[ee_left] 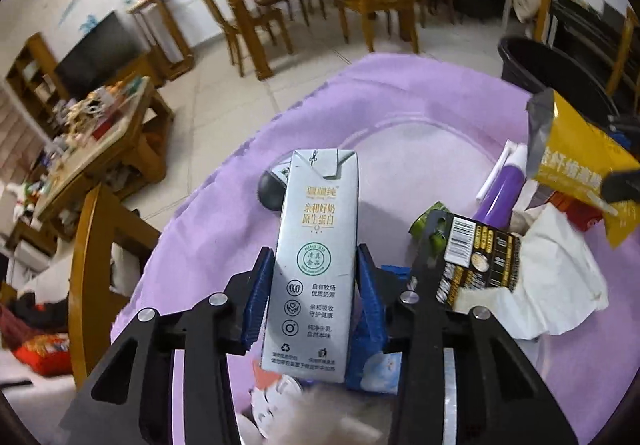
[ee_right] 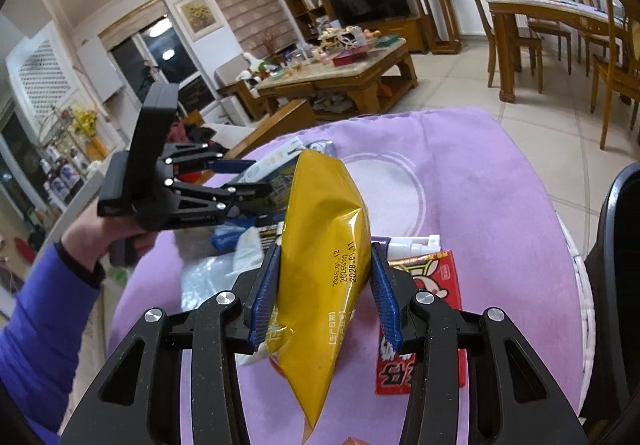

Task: Collect trash
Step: 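Grasp the white milk carton with the left tool while the right tool grasps the yellow snack bag, then carry the white carton and yellow bag over the black bin and release both, then grasp the white fluffy duster with the left tool while the right tool grasps another red milk carton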

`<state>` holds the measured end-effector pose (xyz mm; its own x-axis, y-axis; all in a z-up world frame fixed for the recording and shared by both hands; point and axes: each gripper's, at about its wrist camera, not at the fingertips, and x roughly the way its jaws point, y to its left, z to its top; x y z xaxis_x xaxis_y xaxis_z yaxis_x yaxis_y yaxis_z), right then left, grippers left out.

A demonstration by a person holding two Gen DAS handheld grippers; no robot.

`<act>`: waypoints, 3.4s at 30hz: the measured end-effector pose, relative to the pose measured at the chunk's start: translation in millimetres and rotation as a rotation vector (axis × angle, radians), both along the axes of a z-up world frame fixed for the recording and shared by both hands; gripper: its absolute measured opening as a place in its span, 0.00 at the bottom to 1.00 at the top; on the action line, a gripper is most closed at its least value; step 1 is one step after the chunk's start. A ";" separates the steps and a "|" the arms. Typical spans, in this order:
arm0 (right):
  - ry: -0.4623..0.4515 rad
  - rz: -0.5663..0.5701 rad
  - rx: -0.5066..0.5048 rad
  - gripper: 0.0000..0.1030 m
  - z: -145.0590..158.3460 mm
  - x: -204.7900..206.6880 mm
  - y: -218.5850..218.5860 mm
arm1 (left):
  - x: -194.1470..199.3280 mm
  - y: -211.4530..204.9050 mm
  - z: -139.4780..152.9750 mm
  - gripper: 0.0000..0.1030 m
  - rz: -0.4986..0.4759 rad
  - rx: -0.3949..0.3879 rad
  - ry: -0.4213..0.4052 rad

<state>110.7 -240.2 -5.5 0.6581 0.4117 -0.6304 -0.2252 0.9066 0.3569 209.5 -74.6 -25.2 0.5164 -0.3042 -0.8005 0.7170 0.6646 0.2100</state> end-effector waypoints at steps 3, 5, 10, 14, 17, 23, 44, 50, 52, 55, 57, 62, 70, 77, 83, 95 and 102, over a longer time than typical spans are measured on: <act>-0.014 0.007 0.005 0.43 6.5 -9.4 5.8 | -11.5 15.8 17.2 0.38 0.090 -0.100 -0.024; -0.028 0.010 0.016 0.43 12.0 -16.9 5.0 | -20.0 25.0 29.6 0.38 0.131 -0.162 -0.035; -0.064 0.004 0.060 0.43 25.2 -32.0 -3.6 | -60.1 25.3 67.5 0.38 0.168 -0.314 -0.107; -0.093 -0.011 0.097 0.43 36.0 -44.6 -22.3 | -90.6 9.1 89.2 0.38 0.176 -0.426 -0.151; -0.114 -0.033 0.108 0.43 45.7 -55.9 -42.7 | -104.2 -11.1 99.9 0.38 0.168 -0.506 -0.143; -0.149 -0.118 0.096 0.43 58.8 -80.5 -104.5 | -124.4 -72.1 96.9 0.38 0.132 -0.566 -0.125; -0.052 -0.503 0.158 0.43 -22.0 -152.5 -322.3 | -126.8 -276.4 18.4 0.39 -0.023 -0.544 0.071; -0.028 -0.524 0.159 0.43 -43.3 -147.2 -324.2 | -125.4 -288.4 0.7 0.39 -0.023 -0.509 0.088; -0.023 -0.527 0.156 0.44 -46.5 -144.5 -322.7 | -123.9 -290.8 -3.4 0.39 -0.020 -0.500 0.095; -0.013 -0.529 0.153 0.44 -52.5 -139.3 -321.7 | -122.8 -293.2 -7.1 0.39 -0.015 -0.493 0.101; -0.006 -0.531 0.153 0.44 -53.4 -132.9 -319.7 | -122.9 -295.8 -7.6 0.39 -0.013 -0.490 0.106; 0.009 -0.536 0.147 0.47 -56.6 -124.4 -312.8 | -122.3 -298.7 -4.9 0.42 -0.001 -0.482 0.128; 0.001 -0.538 0.118 0.60 -43.6 -118.3 -296.2 | -126.6 -277.3 11.6 0.60 0.025 -0.520 0.111; -0.022 -0.488 0.075 0.61 -25.0 -109.8 -262.2 | -135.0 -221.2 32.1 0.60 0.063 -0.562 0.082; -0.035 -0.371 0.028 0.67 -6.2 -86.9 -197.4 | -130.8 -127.7 41.5 0.62 0.198 -0.605 0.049; 0.069 -0.137 -0.098 0.73 -30.4 -24.9 -27.7 | -110.0 98.4 19.0 0.69 0.662 -0.546 -0.050; 0.131 -0.152 -0.225 0.72 -54.4 -11.4 9.9 | -84.5 115.6 -7.5 0.69 0.642 -0.485 0.035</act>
<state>99.3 -230.3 -60.0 0.6085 0.1549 -0.7783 -0.0457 0.9860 0.1606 125.0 41.1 -32.8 0.6858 -0.2741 -0.6743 0.1645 0.9608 -0.2233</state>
